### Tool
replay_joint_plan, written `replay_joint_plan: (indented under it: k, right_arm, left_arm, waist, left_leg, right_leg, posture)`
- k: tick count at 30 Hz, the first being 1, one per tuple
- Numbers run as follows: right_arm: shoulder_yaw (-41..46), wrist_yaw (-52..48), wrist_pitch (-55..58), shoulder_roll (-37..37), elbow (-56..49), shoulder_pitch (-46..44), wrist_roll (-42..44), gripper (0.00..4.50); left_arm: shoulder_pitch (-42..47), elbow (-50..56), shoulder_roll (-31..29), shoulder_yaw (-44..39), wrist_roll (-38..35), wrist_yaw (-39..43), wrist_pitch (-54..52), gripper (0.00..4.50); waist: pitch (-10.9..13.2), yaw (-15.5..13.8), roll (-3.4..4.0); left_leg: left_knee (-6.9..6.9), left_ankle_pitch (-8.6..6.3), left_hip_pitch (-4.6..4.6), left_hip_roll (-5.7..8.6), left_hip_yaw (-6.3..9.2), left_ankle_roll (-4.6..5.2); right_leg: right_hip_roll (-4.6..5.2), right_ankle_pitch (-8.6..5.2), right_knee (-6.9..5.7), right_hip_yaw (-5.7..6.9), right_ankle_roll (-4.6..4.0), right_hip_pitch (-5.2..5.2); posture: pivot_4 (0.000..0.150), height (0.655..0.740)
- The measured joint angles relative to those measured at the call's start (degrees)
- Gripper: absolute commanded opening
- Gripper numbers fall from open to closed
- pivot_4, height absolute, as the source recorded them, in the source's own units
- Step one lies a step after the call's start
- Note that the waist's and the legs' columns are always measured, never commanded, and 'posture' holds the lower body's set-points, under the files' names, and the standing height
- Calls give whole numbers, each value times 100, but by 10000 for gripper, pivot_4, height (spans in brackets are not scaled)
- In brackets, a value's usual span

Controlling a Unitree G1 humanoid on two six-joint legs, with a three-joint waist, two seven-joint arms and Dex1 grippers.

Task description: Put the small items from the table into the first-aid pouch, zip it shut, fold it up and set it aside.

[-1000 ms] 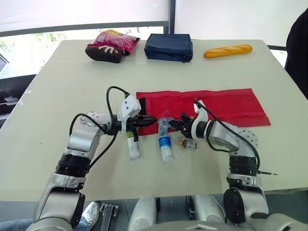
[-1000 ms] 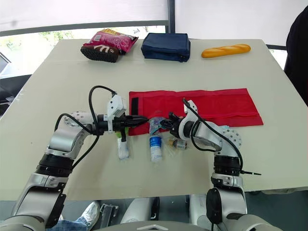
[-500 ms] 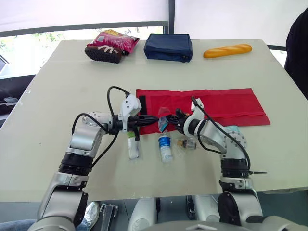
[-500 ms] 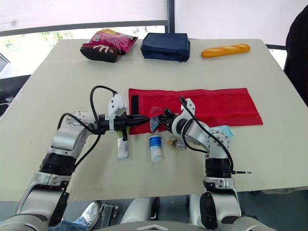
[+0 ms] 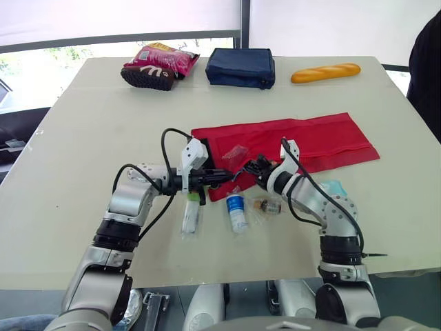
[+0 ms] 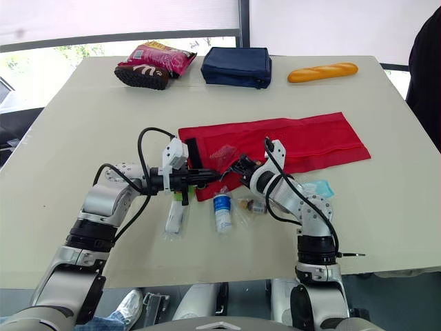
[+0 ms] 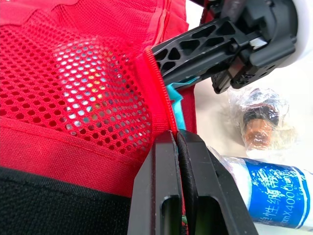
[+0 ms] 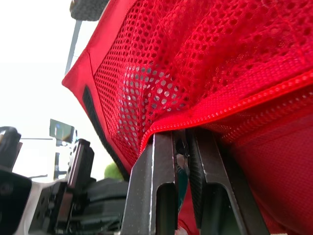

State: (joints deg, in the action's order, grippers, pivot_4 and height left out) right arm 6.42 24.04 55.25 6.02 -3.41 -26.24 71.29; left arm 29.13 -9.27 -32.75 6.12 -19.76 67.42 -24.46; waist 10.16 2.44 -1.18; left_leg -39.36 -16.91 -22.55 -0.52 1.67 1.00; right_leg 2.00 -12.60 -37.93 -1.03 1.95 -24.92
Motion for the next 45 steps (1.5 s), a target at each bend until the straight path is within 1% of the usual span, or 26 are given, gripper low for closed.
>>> replay_joint_plan:
  k: [4, 6, 7, 8, 15, 16, 17, 18, 21, 22, 23, 25, 26, 29, 32, 40, 45]
  right_arm:
    - [-132, -169, 288, -338, -142, 63, -84, 0]
    - [-195, -287, 351, -457, -202, 83, -168, 8472]
    - [-220, -376, 398, -524, -257, 102, -194, 10940]
    - [-222, -433, 430, -559, -301, 103, -220, 15356]
    - [-325, -689, 717, -820, -537, 143, -322, 15356]
    - [-524, -1117, 905, -1341, -745, 233, -443, 15356]
    - [-532, -1141, 915, -1374, -757, 233, -454, 15356]
    - [-600, -1401, 908, -1627, -863, 237, -605, 15356]
    - [-866, -2367, 668, -2385, -1297, 233, -1120, 7005]
    - [-925, -2582, 577, -2512, -1391, 231, -1271, 2039]
    - [-1052, -2843, 431, -2643, -1464, 219, -1493, 338]
    - [-1441, -3324, 169, -2747, -1525, 206, -2006, 338]
    - [-1447, -3328, 166, -2748, -1526, 205, -2012, 338]
    - [-1985, -3725, 19, -2740, -1523, 115, -2575, 338]
    - [-2385, -3898, -154, -2585, -1384, -91, -3067, 338]
    - [-2455, -3865, -488, -1962, -520, -402, -4079, 338]
    - [-2446, -3790, -806, -1549, -61, -588, -4559, 338]
  left_arm:
    - [8, -206, 3, 0, 1, 8, 25, 966]
    - [9, -274, 5, 0, -1, 31, 27, 0]
    - [9, -280, 5, 0, -1, 43, 28, 0]
    - [9, -298, -4, -5, 0, 44, 28, 0]
    - [43, -498, -22, -8, 3, 145, 108, 0]
    - [142, -621, -42, -5, 36, 187, 157, 0]
    - [148, -627, -48, -6, 37, 189, 159, 0]
    - [188, -664, -65, -6, 43, 218, 184, 0]
    - [219, -760, -90, -8, 51, 284, 257, 0]
    - [219, -780, -90, -8, 51, 294, 266, 0]
    - [220, -796, -90, -6, 52, 320, 283, 0]
    - [230, -812, -90, -6, 53, 385, 350, 0]
    - [230, -812, -90, -6, 53, 386, 350, 0]
    - [240, -820, -89, 1, 58, 421, 372, 0]
    - [295, -819, -82, 32, 60, 485, 380, 0]
    - [302, -806, -83, 71, 64, 511, 385, 0]
    - [284, -745, -81, 74, 63, 510, 386, 0]
  waist:
    - [0, 0, 0]
    - [0, 1, 0]
    - [0, 0, 0]
    - [0, -1, 0]
    - [0, -3, 0]
    - [0, -8, 0]
    - [0, -8, 0]
    - [0, -9, 0]
    - [1, -13, 2]
    - [1, -7, 2]
    - [1, 1, 2]
    - [2, -1, 2]
    - [1, -4, 2]
    - [1, -5, 2]
    - [1, -15, 2]
    - [1, -23, 2]
    - [1, -10, 2]
  left_leg:
    - [0, 0, 0, 0, -2, 0]
    - [0, 0, 0, 1, -2, 0]
    - [0, 0, 0, 1, -1, 0]
    - [0, 0, 0, 1, -2, 0]
    - [0, 0, 0, 0, -2, 0]
    - [-1, 0, -2, 3, -2, 0]
    - [-1, 0, -2, 3, -2, 0]
    - [-2, 0, -2, 4, -2, 0]
    - [-2, 0, -3, 6, -2, 0]
    - [-2, 0, -2, 5, -1, 1]
    - [-2, 0, -2, 2, -1, 1]
    - [-1, 0, -2, -2, 4, 0]
    - [-2, 0, -2, -2, 6, 0]
    - [-5, 0, -2, -1, 2, 0]
    - [-7, 0, -2, 1, 3, 0]
    - [-7, 1, -5, 4, 4, -1]
    - [-7, 3, -4, 4, 5, -5]
  right_leg:
    - [0, 0, 1, -1, 0, 0]
    - [0, 0, 1, -1, 0, 0]
    - [0, 0, 1, -1, 0, 0]
    - [0, 0, 1, -1, 0, 0]
    - [0, 0, 0, -1, 0, 0]
    - [1, 0, 3, 0, 0, 0]
    - [1, 0, 3, 0, 0, 0]
    - [2, 0, 3, 0, 1, 1]
    - [2, 0, 5, 0, 2, 1]
    - [0, 0, 6, 1, 2, 1]
    - [-3, -1, 5, 0, 1, 1]
    - [-8, -1, 3, 5, 1, 1]
    - [-8, -1, 2, 6, 1, 1]
    - [-6, 0, 1, 3, 1, 1]
    - [-3, 0, 2, 3, 1, 1]
    - [0, 0, 2, 5, 0, 0]
    - [-1, 0, -1, 5, 0, 0]
  posture:
    - [1500, 7400]
    - [1500, 7400]
    - [1500, 7400]
    - [1500, 7400]
    - [1500, 7400]
    - [1500, 7400]
    - [1500, 7400]
    - [1500, 7400]
    - [1500, 7400]
    - [1500, 7400]
    - [1500, 7400]
    - [1500, 7400]
    - [1500, 7400]
    - [1500, 7400]
    - [1500, 7400]
    - [1500, 7400]
    - [1500, 7400]
